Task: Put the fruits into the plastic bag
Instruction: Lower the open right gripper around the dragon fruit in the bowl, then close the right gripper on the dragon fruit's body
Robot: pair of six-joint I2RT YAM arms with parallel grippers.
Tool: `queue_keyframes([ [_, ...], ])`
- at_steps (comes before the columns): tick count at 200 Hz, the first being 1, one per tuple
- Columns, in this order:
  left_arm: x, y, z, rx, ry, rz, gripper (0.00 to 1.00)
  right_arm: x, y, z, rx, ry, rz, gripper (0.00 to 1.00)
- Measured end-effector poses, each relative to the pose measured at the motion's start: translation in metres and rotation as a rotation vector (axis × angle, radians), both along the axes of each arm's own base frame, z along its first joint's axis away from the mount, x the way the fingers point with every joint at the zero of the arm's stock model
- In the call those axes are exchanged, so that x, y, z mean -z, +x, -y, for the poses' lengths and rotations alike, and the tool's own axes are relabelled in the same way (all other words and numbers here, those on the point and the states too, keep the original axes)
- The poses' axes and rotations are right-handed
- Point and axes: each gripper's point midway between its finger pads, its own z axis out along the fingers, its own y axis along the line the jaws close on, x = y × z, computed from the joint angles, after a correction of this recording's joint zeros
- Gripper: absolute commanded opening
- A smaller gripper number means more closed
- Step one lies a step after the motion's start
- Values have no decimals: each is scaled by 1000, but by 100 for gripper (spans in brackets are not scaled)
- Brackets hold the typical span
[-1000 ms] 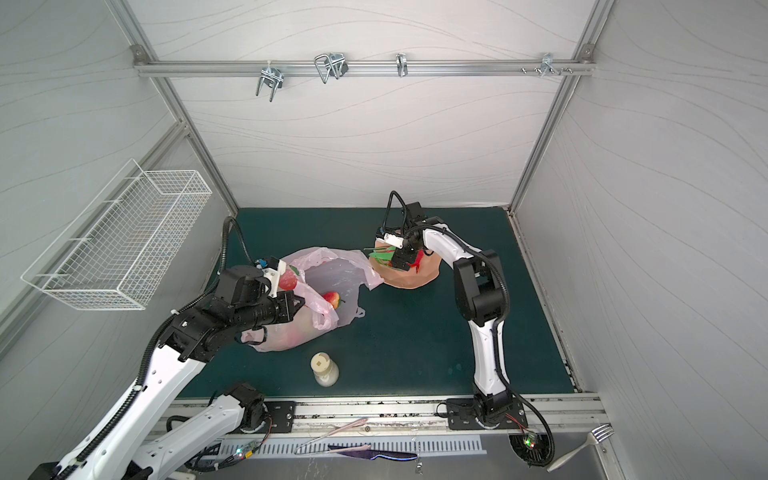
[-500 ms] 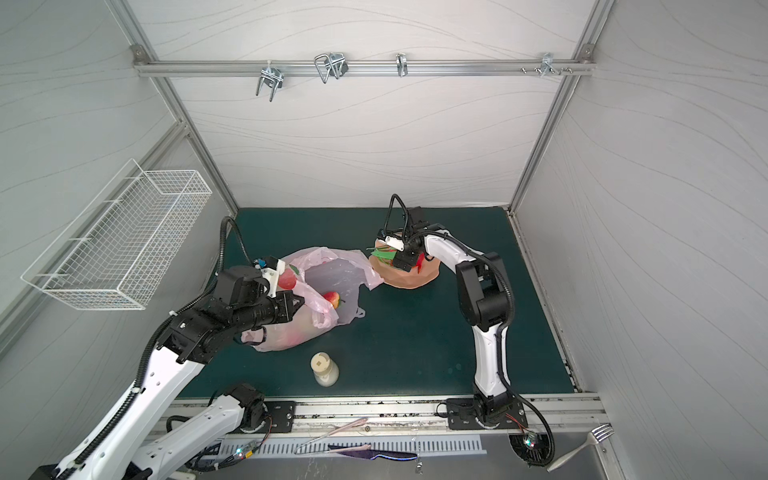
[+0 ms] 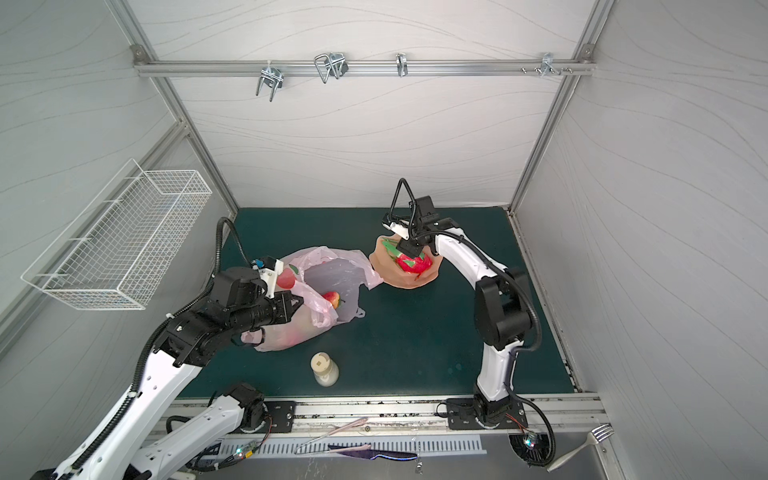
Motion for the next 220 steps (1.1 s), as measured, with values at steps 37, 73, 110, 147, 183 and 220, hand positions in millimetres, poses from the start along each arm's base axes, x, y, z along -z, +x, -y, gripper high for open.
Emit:
queue_keyframes([
  [37,0,0,0,2,1,3,0,-55,-13,1,4,86,80,90],
  [73,0,0,0,3,1,3,0,-40,-21,2,-16,76,21,99],
  [110,0,0,0,3,1,3,0,0,-22,16,-1,41,-111,99],
  [147,0,0,0,4,0,3,0,41,-22,29,1,3,-225,99],
  [183,0,0,0,5,0,1,0,66,-22,32,-13,-18,-288,99],
  [220,2,1,1,5,4,-7,0,80,-19,29,-21,-16,-325,99],
])
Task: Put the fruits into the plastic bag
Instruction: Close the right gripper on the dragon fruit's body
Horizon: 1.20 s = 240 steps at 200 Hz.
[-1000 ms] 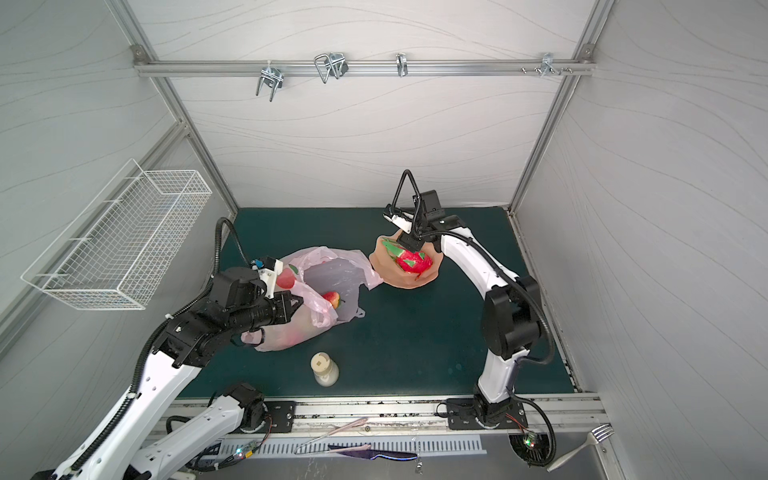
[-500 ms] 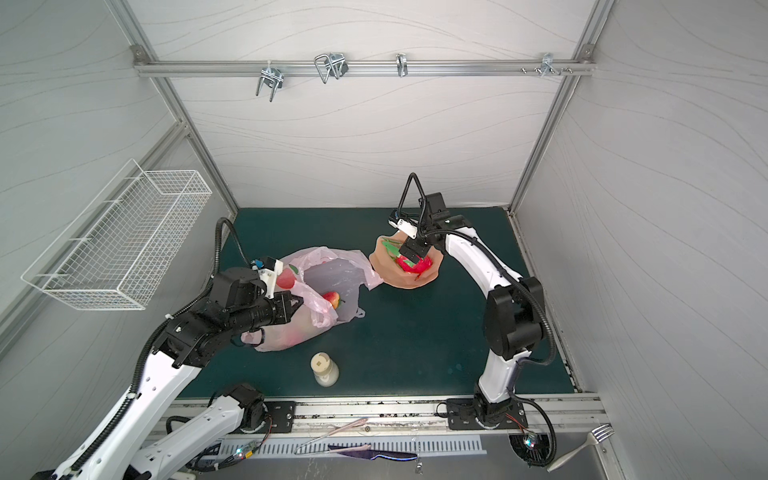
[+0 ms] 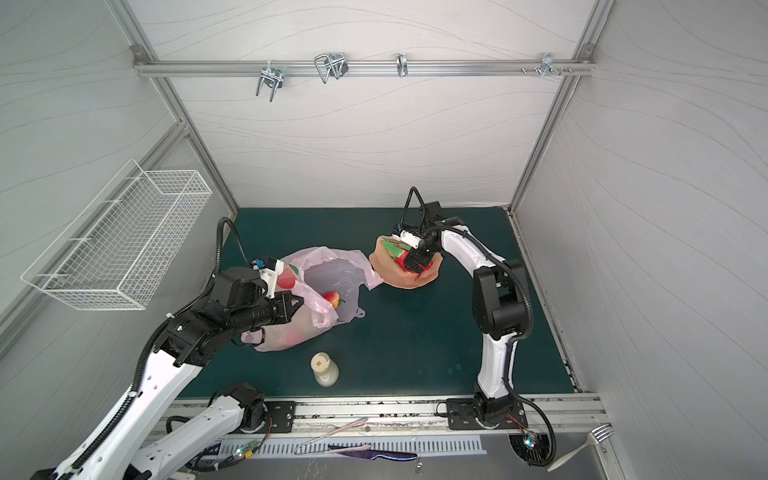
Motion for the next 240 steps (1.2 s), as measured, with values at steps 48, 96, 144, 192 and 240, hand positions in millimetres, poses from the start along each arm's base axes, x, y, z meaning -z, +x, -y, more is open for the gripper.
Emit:
queue_keyframes([
  [48,4,2,1,5,11,-12,0,8,12,-2,-7,-13,3,99],
  [96,9,4,2,11,25,-29,0,23,17,-3,-14,-43,2,99],
  [144,12,6,3,17,34,-37,0,24,22,-5,-9,-38,25,92],
  [192,12,6,3,18,36,-37,0,22,24,-11,-5,-19,53,57],
  [240,11,6,3,18,33,-32,0,21,21,-11,19,-5,47,26],
])
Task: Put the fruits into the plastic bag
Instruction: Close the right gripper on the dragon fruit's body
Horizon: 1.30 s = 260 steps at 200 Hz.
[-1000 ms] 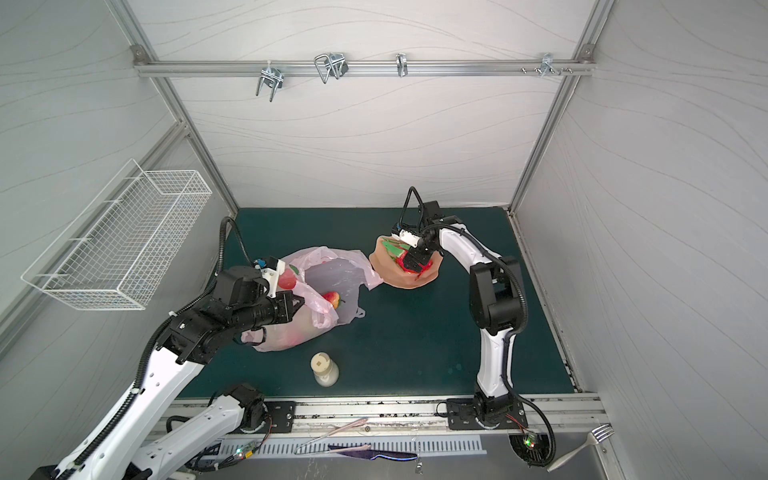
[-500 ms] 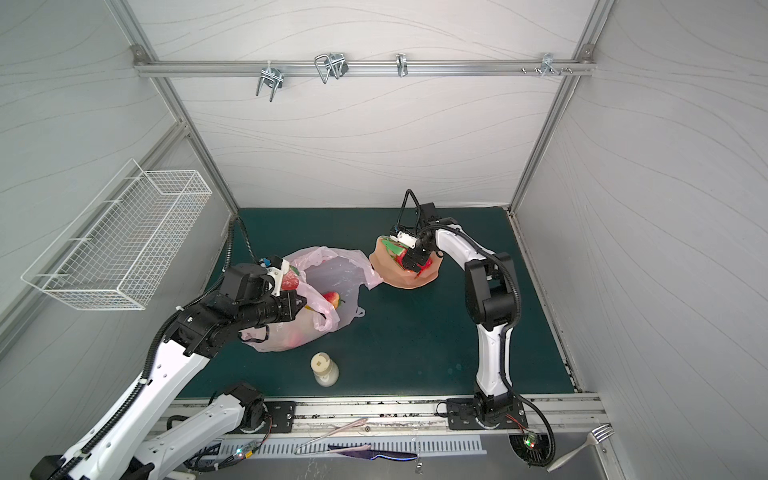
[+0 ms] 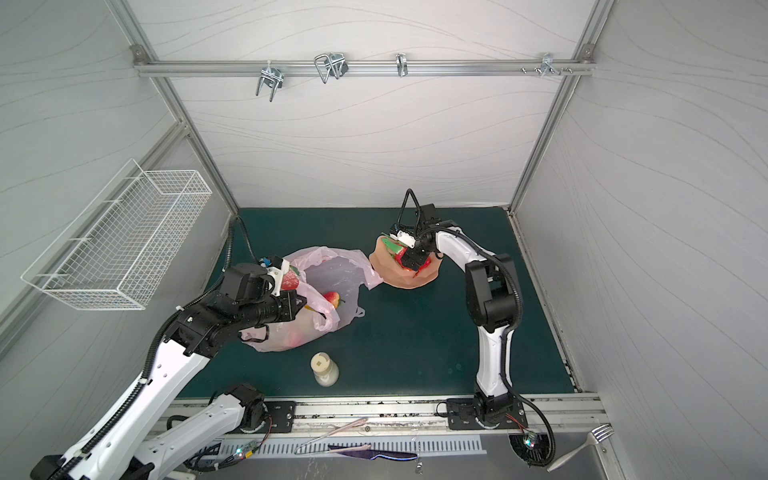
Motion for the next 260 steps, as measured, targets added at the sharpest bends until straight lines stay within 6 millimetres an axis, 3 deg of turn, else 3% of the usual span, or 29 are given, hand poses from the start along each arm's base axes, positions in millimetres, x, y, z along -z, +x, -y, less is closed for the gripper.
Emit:
queue_keyframes([
  [44,-5,-2,-1,-1,-9,19,0,-2,-5,1,22,7,-24,19],
  [70,-8,-4,-2,-1,-14,31,0,-7,-10,3,41,17,-38,7],
  [160,-10,-5,-2,-2,-19,40,0,-78,-14,-1,76,123,69,0],
  [191,-11,-5,-2,-2,-21,42,0,-90,-16,-3,68,155,84,0],
  [210,-11,-5,-2,-2,-21,42,0,-83,-20,-3,72,153,65,17],
  [232,-11,-5,-2,-3,-22,41,0,-75,-25,-1,88,152,30,54],
  [260,-11,-5,-2,-3,-22,41,0,-77,-27,-2,126,182,-7,86],
])
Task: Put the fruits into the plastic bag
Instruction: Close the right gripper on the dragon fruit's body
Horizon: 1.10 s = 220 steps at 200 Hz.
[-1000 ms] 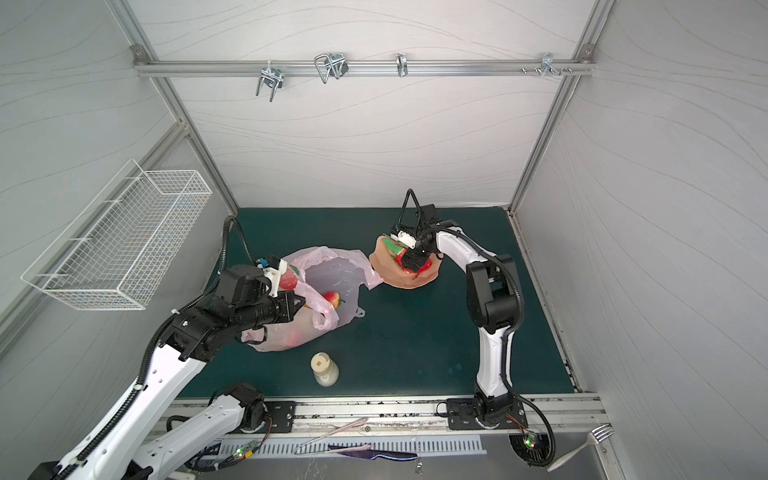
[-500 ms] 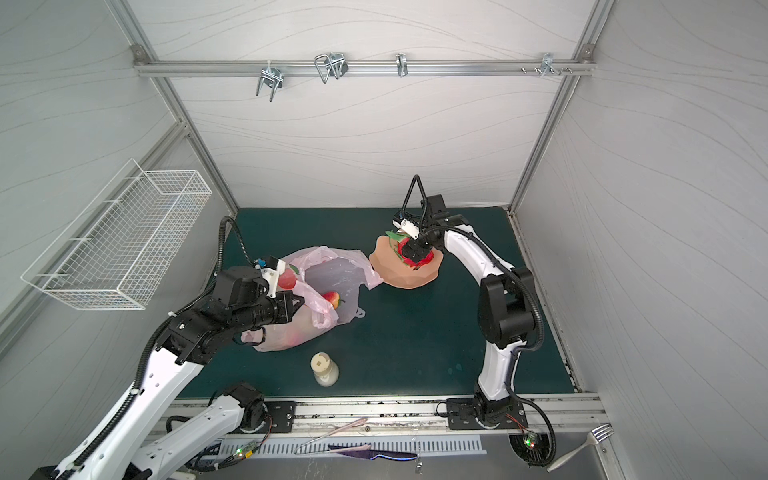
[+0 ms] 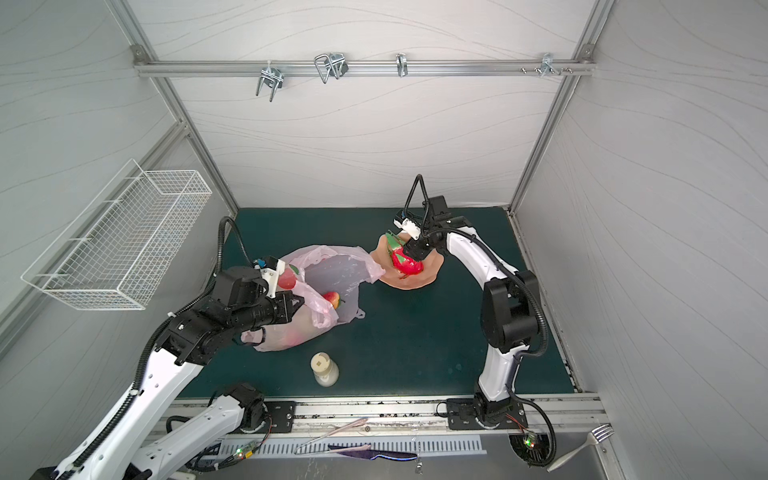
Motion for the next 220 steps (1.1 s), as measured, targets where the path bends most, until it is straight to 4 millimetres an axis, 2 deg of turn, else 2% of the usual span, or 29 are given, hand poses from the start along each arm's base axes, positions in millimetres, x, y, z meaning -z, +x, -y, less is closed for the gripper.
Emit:
queue_keyframes([
  [20,0,0,0,0,0,0,0,-5,-1,1,48,24,-42,99],
  [50,0,0,0,0,-1,0,0,-11,4,0,105,49,-88,99],
  [122,0,0,0,0,-1,1,0,29,13,-8,124,47,-260,99],
  [190,-1,-1,0,0,-2,4,0,42,20,-7,132,33,-302,99],
  [220,-1,-1,0,0,-2,3,0,57,20,-7,135,25,-336,99],
])
